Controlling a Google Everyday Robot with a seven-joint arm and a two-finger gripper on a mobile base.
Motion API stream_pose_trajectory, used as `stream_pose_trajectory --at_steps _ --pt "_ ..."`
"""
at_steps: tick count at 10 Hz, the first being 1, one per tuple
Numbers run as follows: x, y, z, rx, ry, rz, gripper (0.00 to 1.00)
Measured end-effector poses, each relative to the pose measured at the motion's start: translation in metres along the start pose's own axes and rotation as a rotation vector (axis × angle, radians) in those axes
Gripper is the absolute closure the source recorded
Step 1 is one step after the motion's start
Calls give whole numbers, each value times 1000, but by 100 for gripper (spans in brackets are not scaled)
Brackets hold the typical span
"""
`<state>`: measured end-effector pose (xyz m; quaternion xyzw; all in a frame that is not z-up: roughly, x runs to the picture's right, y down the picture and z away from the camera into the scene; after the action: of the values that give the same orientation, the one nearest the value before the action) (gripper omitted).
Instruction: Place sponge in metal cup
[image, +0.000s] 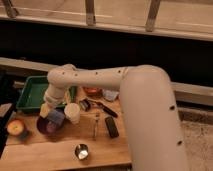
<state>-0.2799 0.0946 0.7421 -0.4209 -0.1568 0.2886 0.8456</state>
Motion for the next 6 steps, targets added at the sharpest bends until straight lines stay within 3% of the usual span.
stream_pose_trajectory --at_steps 3,6 --pt "8 20 -58 45 -51 -12 100" --pt "27 37 -89 84 -57 -12 100"
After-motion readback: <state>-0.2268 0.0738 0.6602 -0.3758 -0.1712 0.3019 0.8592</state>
